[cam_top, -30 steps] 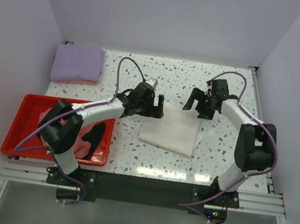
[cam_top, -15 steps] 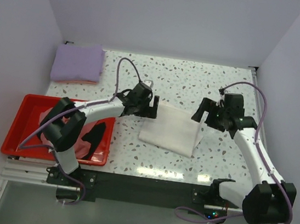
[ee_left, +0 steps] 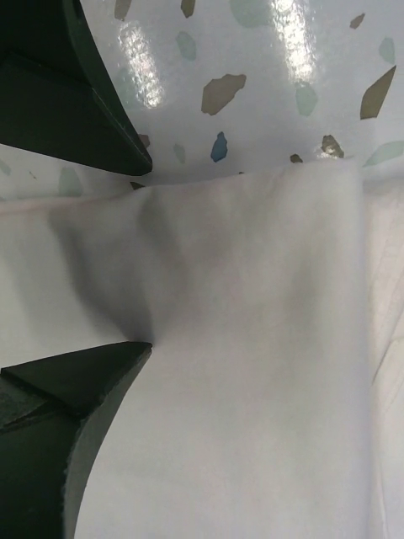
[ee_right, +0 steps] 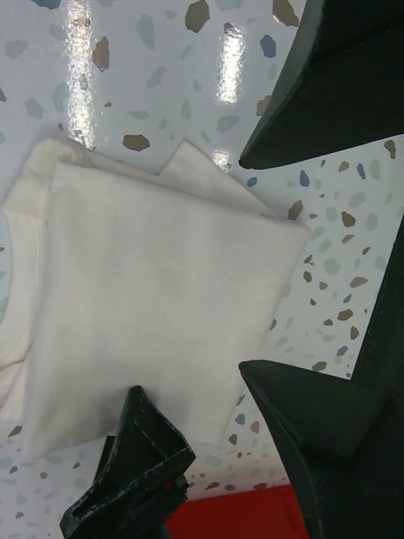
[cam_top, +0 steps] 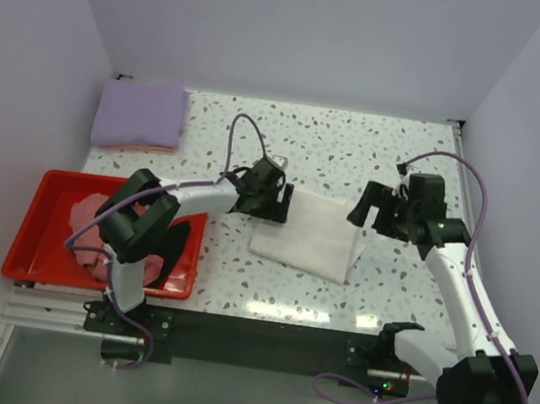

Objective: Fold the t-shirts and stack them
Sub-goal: Neatly place the folded tshirt to the corner

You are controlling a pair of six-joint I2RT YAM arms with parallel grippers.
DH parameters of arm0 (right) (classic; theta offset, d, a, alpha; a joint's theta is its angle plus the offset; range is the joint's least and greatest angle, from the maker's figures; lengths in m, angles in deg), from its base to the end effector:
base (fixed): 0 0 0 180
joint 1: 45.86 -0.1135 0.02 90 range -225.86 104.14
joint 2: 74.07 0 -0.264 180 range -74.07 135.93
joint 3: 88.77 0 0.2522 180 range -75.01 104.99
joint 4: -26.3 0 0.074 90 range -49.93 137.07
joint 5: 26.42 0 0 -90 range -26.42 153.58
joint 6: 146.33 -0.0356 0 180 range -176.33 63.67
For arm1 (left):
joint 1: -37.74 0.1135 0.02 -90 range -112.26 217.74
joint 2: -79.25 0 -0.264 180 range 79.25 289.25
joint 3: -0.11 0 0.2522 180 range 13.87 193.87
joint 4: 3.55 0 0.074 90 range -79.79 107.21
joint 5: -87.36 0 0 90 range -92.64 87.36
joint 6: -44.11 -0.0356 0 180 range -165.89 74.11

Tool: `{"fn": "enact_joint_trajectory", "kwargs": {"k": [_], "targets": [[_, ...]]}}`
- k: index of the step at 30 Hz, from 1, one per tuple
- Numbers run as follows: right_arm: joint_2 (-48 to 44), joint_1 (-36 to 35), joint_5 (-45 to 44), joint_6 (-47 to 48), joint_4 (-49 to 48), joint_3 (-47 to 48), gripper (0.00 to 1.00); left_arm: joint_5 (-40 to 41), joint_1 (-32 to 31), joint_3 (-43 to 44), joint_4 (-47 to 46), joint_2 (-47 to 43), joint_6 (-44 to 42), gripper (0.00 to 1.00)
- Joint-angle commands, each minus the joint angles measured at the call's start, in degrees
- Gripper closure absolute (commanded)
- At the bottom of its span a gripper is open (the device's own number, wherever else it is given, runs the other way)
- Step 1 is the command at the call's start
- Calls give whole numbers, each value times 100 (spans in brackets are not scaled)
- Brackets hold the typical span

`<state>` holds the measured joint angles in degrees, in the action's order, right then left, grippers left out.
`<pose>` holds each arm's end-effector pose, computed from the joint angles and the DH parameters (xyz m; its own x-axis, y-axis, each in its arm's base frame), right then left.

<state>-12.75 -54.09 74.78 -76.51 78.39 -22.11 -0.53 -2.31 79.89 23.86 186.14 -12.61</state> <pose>0.2158 0.0382 0.2892 -0.7705 0.2305 -0.5943 -0.0068 0.9293 0.3692 0.2954 -0.2466 0.1620 -0.8650 0.0107 -0.5017 0.1818 0.9385 -0.2934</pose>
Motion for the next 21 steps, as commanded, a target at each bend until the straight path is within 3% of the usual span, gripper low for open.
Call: {"fn": "enact_joint_trajectory", "kwargs": {"k": [1,4,7,8,10,11,17,21], "targets": [[-94,6,58,164,87,-35,1,61,-187,122,-47,226,-23,16],[-76,14,-4,252,79,-43,1,132,-275,218,-3,437,-32,22],[-50,14,-92,243,61,-70,1,377,-363,446,252,700,-23,38],[-50,6,-92,252,17,-105,1,448,-406,551,357,762,-23,47],[-24,14,-92,261,-9,-123,1,702,-477,649,463,894,-41,56],[-15,6,-92,261,8,-131,1,808,-547,745,594,921,-6,67],[38,14,-215,287,-9,-122,1,1203,-618,903,779,921,12,100],[29,32,-224,304,-18,-166,1,1511,-618,1071,938,816,-110,100]]}}
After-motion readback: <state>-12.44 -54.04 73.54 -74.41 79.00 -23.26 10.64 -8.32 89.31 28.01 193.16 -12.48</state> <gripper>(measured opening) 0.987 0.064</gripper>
